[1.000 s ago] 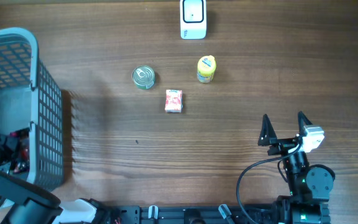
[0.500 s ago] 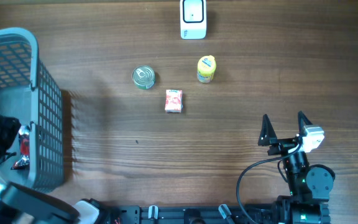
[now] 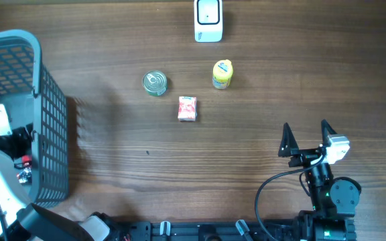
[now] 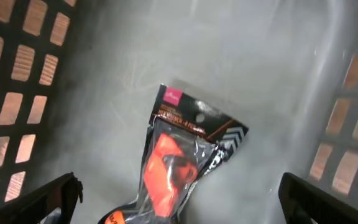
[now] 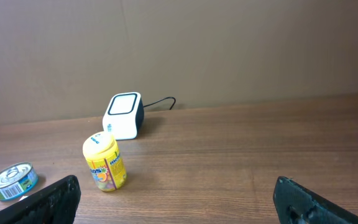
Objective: Scan the item barcode
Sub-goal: 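Reach the left gripper into the basket and grasp the hex wrench package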
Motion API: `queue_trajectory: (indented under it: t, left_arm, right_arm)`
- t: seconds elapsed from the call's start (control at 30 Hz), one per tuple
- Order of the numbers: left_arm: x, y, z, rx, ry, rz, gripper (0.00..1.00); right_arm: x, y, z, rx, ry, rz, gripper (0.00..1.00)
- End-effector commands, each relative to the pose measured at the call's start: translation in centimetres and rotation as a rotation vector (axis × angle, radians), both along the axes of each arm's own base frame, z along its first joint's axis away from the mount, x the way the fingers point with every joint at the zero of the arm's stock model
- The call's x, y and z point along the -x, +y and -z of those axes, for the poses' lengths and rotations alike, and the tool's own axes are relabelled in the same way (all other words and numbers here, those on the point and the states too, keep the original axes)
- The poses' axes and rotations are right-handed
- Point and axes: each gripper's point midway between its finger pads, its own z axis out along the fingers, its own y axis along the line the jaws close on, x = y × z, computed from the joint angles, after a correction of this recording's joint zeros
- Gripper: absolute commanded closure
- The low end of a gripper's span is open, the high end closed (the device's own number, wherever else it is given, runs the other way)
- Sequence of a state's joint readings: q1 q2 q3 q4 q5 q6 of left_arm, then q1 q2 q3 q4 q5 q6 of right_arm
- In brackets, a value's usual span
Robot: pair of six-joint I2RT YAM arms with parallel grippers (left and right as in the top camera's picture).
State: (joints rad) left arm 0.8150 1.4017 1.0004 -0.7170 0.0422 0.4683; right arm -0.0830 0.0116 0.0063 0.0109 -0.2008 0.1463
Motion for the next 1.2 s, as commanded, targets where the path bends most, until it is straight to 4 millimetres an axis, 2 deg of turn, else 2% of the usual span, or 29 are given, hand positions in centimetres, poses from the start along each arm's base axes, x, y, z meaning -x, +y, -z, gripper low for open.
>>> queue_trajectory:
  t: [0.0, 0.17, 0.27, 0.4, 0.73, 0.8, 0.83, 0.87, 0.93, 1.03, 1.13, 1.17]
  left_arm:
    - [1.4, -1.2, 2.1, 0.025, 0.090, 0.067, 0.00]
    - [2.9, -2.8, 4.7, 0.079, 0.137, 0.069, 0.00]
    - [2.9, -2.7, 4.7, 0.075, 0.133, 0.066, 0.00]
    - [4.9, -1.3, 5.3, -0.005, 0.263, 0.063, 0.00]
    - [3.7, 0.1, 7.7, -0.002, 0.266, 0.063, 0.02]
    - [3.7, 0.5, 8.3, 0.000, 0.266, 0.052, 0.42]
    - [3.9, 0.6, 8.7, 0.009, 0.273, 0.047, 0.48]
    - [3.9, 0.5, 9.0, 0.024, 0.274, 0.048, 0.47]
    - [3.9, 0.4, 9.6, 0.037, 0.282, 0.051, 0.62]
    - [3.7, 0.5, 9.5, 0.036, 0.272, 0.051, 0.75]
    - [3.1, 0.7, 9.4, 0.037, 0.232, 0.000, 0.74]
    - [2.9, 1.0, 9.3, 0.034, 0.215, -0.029, 0.77]
  right_arm:
    - [0.0, 0.0, -0.2, -0.012, -0.008, -0.002, 0.00]
    - [0.0, 0.1, -0.2, -0.012, -0.008, -0.002, 0.00]
    - [0.0, 0.1, -0.2, -0.012, -0.008, -0.002, 0.00]
    - [0.0, 0.0, -0.2, -0.012, -0.008, -0.002, 0.00]
    - [0.0, 0.1, -0.2, -0.012, -0.008, -0.002, 0.00]
    - [0.0, 0.1, -0.2, -0.012, -0.008, -0.002, 0.00]
    - [0.0, 0.1, -0.2, -0.012, -0.008, -0.002, 0.00]
    - [0.0, 0.1, -0.2, -0.012, -0.008, -0.002, 0.00]
    - [0.0, 0.1, -0.2, -0.012, -0.008, -0.002, 0.00]
    - [0.0, 0.0, -0.2, -0.012, -0.008, -0.002, 0.00]
    - [0.0, 0.1, -0.2, -0.012, -0.008, -0.002, 0.00]
    - [0.0, 0.0, -0.2, -0.012, -0.008, -0.002, 0.00]
